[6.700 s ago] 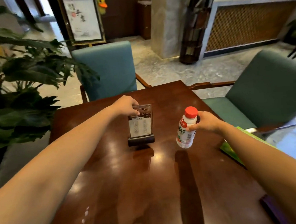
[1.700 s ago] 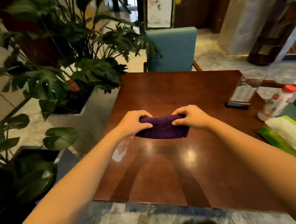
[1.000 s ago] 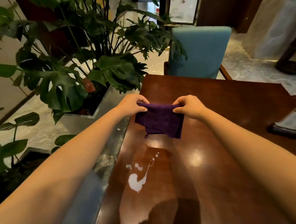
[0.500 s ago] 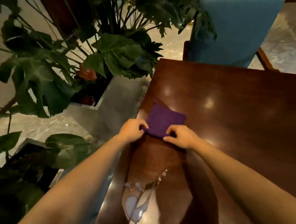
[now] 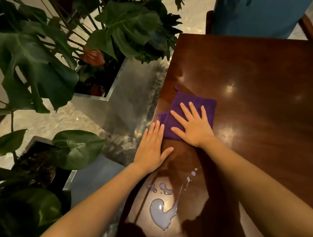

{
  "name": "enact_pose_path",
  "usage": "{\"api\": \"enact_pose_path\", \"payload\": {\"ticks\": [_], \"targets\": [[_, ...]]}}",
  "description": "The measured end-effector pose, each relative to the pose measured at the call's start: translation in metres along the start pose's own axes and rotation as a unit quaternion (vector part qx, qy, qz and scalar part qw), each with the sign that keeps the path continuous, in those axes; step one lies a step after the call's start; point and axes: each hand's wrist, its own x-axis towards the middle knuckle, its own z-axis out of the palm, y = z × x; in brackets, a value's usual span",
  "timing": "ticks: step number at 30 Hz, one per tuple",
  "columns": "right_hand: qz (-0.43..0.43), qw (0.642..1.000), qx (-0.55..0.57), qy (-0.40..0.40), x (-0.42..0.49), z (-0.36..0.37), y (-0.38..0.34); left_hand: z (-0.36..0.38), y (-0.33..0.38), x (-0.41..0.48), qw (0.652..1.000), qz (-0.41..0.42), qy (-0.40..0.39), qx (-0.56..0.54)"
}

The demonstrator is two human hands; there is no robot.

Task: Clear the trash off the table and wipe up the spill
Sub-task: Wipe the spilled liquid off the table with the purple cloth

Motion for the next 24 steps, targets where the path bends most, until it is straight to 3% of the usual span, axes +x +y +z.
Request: {"api": "enact_pose_path", "payload": {"ticks": [8,13,24], "targets": [[0.079,0.997,-0.008,-0.008,-0.042,-0.007,0.054,-0.004,0.021,0.022,0.998,0.032,-0.029,-0.045],[0.126,0.992,-0.007,-0.013,-0.077,-0.009,0.088,0.003,0.021,0.016,0.997,0.048,-0.038,0.038],[0.213,0.977,0.008,-0.006,-0.159,-0.003,0.154,0.006,0.021,0.017,0.995,0.042,-0.039,0.082]]}}
